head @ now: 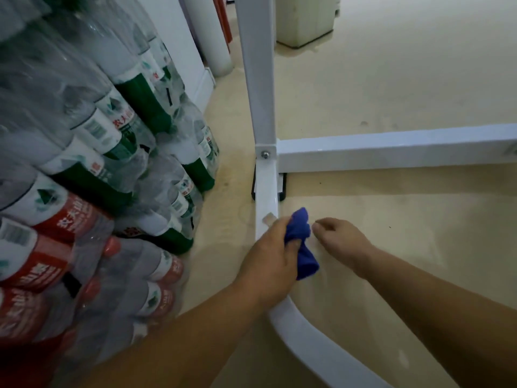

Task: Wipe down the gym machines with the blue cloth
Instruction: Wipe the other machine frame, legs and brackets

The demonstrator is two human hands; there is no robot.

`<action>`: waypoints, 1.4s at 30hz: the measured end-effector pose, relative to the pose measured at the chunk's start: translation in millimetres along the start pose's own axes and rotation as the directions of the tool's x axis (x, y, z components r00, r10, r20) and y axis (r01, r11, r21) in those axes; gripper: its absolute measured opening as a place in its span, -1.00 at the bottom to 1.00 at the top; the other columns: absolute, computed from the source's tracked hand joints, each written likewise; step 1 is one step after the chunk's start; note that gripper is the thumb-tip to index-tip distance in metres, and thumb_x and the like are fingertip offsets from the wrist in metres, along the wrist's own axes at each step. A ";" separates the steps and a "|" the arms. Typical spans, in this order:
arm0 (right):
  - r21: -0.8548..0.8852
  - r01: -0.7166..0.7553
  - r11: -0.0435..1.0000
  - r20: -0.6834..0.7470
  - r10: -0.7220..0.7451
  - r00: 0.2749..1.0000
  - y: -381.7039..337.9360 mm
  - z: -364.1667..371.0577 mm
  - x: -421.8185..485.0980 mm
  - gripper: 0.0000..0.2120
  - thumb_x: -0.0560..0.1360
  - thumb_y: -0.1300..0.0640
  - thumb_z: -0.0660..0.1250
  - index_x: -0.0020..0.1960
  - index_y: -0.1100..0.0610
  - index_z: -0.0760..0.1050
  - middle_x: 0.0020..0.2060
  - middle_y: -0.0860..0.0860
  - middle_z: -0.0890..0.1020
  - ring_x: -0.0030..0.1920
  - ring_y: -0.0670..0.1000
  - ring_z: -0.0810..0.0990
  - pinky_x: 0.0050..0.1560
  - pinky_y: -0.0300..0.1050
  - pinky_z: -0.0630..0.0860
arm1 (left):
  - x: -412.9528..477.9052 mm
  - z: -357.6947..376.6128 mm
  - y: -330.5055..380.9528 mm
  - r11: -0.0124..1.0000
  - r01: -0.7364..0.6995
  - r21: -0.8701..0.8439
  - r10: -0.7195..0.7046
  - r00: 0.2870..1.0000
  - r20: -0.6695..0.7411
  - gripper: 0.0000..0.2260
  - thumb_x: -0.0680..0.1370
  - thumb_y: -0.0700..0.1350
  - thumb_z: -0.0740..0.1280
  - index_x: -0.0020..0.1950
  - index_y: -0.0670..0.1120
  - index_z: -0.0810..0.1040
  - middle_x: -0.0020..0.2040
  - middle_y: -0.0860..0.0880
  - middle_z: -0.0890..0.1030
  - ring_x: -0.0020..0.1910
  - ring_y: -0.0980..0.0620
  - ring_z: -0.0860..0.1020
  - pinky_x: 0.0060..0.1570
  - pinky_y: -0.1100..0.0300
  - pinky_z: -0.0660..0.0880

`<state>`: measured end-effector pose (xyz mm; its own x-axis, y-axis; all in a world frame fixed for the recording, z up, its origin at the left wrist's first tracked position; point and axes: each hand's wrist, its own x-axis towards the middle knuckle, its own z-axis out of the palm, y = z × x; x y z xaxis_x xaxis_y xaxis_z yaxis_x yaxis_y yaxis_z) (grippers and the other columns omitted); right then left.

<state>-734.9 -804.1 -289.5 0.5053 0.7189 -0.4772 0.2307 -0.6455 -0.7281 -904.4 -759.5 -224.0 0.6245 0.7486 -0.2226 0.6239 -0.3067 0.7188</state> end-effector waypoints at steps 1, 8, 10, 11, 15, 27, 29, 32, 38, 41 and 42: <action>0.190 0.002 0.982 -0.051 0.008 0.999 -6.9 0.2 -9.4 -0.68 0.65 -0.10 0.21 0.20 0.08 0.59 0.13 0.08 0.66 0.17 0.17 0.62 0.23 0.17 0.56 | 1.5 -5.0 1.2 1.000 0.011 -0.025 -0.014 0.994 -0.107 -0.79 0.70 0.02 0.19 0.34 0.15 0.43 0.07 0.14 0.59 -0.01 0.18 0.56 0.00 0.23 0.48; 0.672 -0.173 0.720 0.293 -0.044 0.955 -48.8 9.1 -48.5 -0.75 0.69 -0.04 0.21 0.21 0.05 0.58 0.02 0.12 0.73 -0.07 0.14 0.75 -0.10 0.20 0.71 | 30.7 -20.7 9.5 0.993 0.037 -0.112 -0.042 0.998 -0.041 -0.76 0.61 -0.02 0.35 0.27 0.18 0.59 0.12 0.05 0.59 0.05 0.08 0.62 0.15 0.06 0.60; 0.693 -0.171 0.700 0.211 0.029 0.977 -48.4 7.7 -46.4 -0.83 0.70 0.03 0.25 0.19 0.10 0.52 0.01 0.16 0.72 -0.07 0.19 0.75 -0.17 0.20 0.71 | 29.7 -25.3 6.0 0.966 0.041 -0.256 -0.026 0.998 0.061 -0.77 0.62 -0.10 0.36 0.24 0.14 0.62 0.05 0.06 0.69 -0.02 0.18 0.67 0.10 0.15 0.63; 0.683 -0.156 0.713 0.142 0.080 0.987 -46.9 5.6 -43.4 -0.85 0.69 0.05 0.27 0.19 0.10 0.48 0.01 0.17 0.70 -0.07 0.21 0.74 -0.23 0.17 0.70 | 28.1 -30.2 1.1 0.961 0.040 -0.275 -0.030 0.999 0.038 -0.79 0.64 -0.12 0.35 0.22 0.15 0.62 0.04 0.07 0.69 -0.05 0.24 0.66 0.04 0.24 0.63; 0.546 0.031 0.837 -0.240 0.121 0.963 -31.8 -9.1 -22.4 -0.90 0.68 0.13 0.23 0.19 0.06 0.42 -0.01 0.07 0.58 -0.13 0.01 0.60 -0.28 -0.05 0.58 | 29.8 -50.7 -53.0 0.961 0.156 0.227 -0.136 0.986 -0.100 -0.57 0.67 -0.01 0.30 0.54 0.08 0.38 0.46 0.02 0.47 0.32 0.10 0.51 0.26 0.19 0.47; 0.365 0.234 0.901 -0.153 -0.189 0.970 -68.8 42.2 11.8 -0.65 0.63 -0.04 0.34 0.40 -0.06 0.47 0.25 -0.13 0.55 0.30 -0.01 0.54 0.37 -0.09 0.45 | 32.6 -31.7 -156.5 0.763 0.209 0.612 -0.399 0.897 0.191 -0.10 0.49 0.41 0.31 0.62 0.32 -0.23 0.65 0.13 -0.30 0.65 0.00 -0.21 0.55 -0.26 0.16; 0.354 0.227 0.907 -0.135 -0.190 0.972 -84.9 44.8 31.2 -0.53 0.64 -0.01 0.34 0.53 -0.04 0.39 0.39 -0.06 0.50 0.39 -0.01 0.48 0.34 -0.21 0.35 | 33.6 -31.7 -157.7 0.762 0.209 0.613 -0.408 0.890 0.203 -0.11 0.51 0.39 0.30 0.61 0.32 -0.25 0.64 0.14 -0.34 0.64 -0.01 -0.23 0.55 -0.23 0.15; 0.459 0.202 0.865 -0.137 -0.156 0.978 -98.0 45.7 64.0 -0.48 0.64 0.05 0.33 0.57 0.00 0.29 0.29 -0.05 0.53 0.25 -0.03 0.51 0.24 -0.18 0.38 | 33.4 -31.3 -160.5 0.768 0.203 0.608 -0.406 0.888 0.217 -0.13 0.53 0.37 0.29 0.60 0.32 -0.27 0.61 0.16 -0.38 0.64 0.01 -0.26 0.56 -0.15 0.12; 0.362 0.216 0.907 -0.153 -0.171 0.973 -77.9 59.1 48.1 -0.61 0.65 -0.09 0.28 0.45 -0.07 0.41 0.14 -0.09 0.61 0.16 -0.03 0.60 0.19 -0.12 0.50 | 39.5 -35.1 -155.5 0.769 0.201 0.607 -0.414 0.879 0.234 -0.11 0.53 0.36 0.30 0.61 0.31 -0.28 0.62 0.13 -0.38 0.63 0.01 -0.27 0.57 -0.10 0.08; 0.294 0.243 0.924 -0.136 -0.212 0.968 -70.3 63.0 31.7 -0.62 0.66 -0.08 0.24 0.46 -0.07 0.39 0.10 -0.07 0.61 0.12 -0.01 0.59 0.20 -0.05 0.51 | 38.2 -34.0 -155.4 0.770 0.208 0.603 -0.421 0.876 0.236 -0.11 0.53 0.36 0.31 0.61 0.31 -0.26 0.62 0.14 -0.38 0.63 0.02 -0.27 0.57 -0.10 0.06; 0.258 0.238 0.936 -0.118 -0.214 0.970 -74.4 59.6 39.4 -0.63 0.66 -0.06 0.24 0.44 -0.02 0.41 0.11 -0.03 0.61 0.13 0.02 0.59 0.18 -0.05 0.50 | 37.4 -33.6 -156.5 0.775 0.210 0.596 -0.417 0.878 0.234 -0.11 0.53 0.36 0.32 0.61 0.31 -0.26 0.62 0.14 -0.37 0.63 0.03 -0.27 0.58 -0.11 0.05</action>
<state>-781.7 -712.3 -283.4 0.5386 0.8050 -0.2489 0.1220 -0.3668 -0.9223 -994.5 -663.8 -322.7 0.3978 0.6481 -0.6494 0.8947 -0.4308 0.1180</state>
